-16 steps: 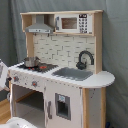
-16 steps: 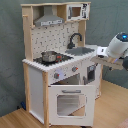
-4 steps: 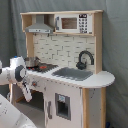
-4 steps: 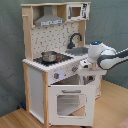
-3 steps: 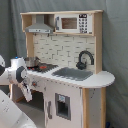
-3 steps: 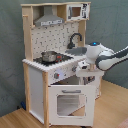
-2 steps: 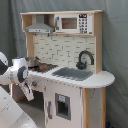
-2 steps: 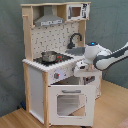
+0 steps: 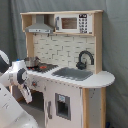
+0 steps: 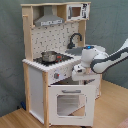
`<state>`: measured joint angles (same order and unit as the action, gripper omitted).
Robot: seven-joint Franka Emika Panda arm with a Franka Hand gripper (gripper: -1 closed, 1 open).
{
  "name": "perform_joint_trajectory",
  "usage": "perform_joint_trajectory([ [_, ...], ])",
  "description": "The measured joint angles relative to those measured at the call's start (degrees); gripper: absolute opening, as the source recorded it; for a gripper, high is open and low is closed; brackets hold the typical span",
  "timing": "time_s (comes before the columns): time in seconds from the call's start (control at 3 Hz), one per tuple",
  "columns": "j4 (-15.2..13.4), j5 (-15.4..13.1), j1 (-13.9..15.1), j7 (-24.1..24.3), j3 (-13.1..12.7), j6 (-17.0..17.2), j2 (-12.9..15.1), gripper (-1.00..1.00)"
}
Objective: Play with the kitchen
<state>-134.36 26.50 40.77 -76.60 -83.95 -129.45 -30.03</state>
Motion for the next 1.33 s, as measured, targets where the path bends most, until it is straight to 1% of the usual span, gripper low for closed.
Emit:
perform_joint_trajectory([
  [0.33, 0.67, 0.00, 2.92, 3.24, -4.83, -0.76, -0.02, -1.00],
  [0.67, 1.68, 0.01, 5.71, 6.77, -8.15, -1.58, -0.05, -1.00],
  [1.0, 2.76, 0.02, 8.06, 11.99, -10.70, -2.23, -0.06, -1.00],
  [1.33, 3.66, 0.07, 9.95, 17.07, -14.12, -3.33, -0.07, -1.00],
])
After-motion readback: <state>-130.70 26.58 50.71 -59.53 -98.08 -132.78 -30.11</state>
